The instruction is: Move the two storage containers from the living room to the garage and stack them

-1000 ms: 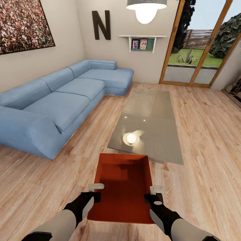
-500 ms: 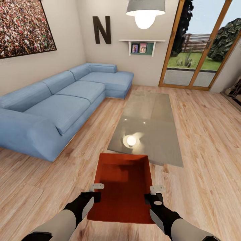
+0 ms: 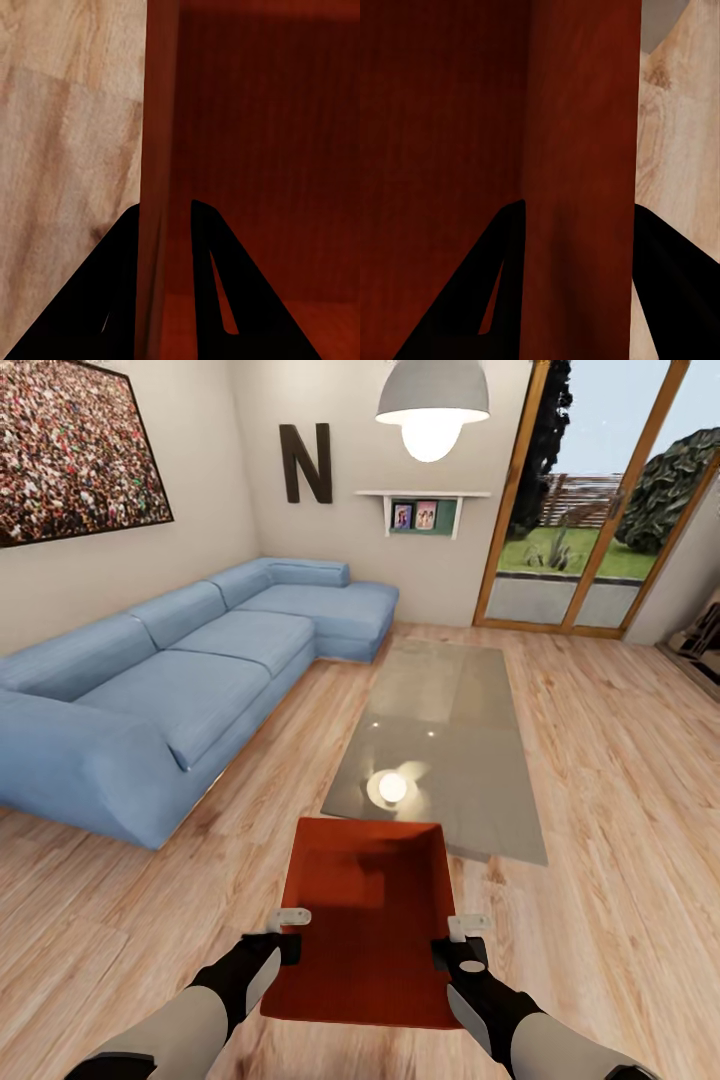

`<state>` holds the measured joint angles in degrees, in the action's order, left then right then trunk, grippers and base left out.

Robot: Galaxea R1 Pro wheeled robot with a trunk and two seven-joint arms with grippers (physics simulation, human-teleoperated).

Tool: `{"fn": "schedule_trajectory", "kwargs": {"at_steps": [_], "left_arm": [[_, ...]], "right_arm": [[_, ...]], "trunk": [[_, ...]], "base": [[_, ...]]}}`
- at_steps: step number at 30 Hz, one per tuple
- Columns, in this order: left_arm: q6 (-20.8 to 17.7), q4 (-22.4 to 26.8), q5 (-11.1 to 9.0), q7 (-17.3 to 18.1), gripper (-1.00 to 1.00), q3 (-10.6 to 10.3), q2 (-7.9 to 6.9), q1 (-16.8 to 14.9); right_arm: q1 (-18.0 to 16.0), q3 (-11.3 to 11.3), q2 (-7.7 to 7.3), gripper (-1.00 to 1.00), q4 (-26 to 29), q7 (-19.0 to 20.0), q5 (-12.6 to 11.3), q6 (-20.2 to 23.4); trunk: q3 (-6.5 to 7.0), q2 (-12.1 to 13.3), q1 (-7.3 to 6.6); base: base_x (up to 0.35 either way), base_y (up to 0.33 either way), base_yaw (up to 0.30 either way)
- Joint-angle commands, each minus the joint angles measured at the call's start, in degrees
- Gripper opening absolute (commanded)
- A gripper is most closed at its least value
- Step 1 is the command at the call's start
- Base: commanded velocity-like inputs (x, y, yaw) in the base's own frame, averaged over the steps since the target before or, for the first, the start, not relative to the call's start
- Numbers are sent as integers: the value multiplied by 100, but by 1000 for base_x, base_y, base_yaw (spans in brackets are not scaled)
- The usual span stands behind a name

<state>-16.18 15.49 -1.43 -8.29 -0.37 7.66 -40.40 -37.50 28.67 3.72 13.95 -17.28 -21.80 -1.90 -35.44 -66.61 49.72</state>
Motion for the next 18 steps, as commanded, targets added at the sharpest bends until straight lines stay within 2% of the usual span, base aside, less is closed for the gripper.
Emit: {"fn": "schedule_trajectory", "kwargs": {"at_steps": [1,18], "left_arm": [[-26,33,117,-60,-100,-43,-1,-4],[-26,33,117,-65,-100,-43,-1,-6]], "right_arm": [[-3,113,-3,-100,-120,-39,-175,-21],[-3,114,-3,-100,-120,-39,-167,-21]], "trunk": [[5,-3,0],[161,-3,0]], "base": [[0,0,0],[0,0,0]]}}
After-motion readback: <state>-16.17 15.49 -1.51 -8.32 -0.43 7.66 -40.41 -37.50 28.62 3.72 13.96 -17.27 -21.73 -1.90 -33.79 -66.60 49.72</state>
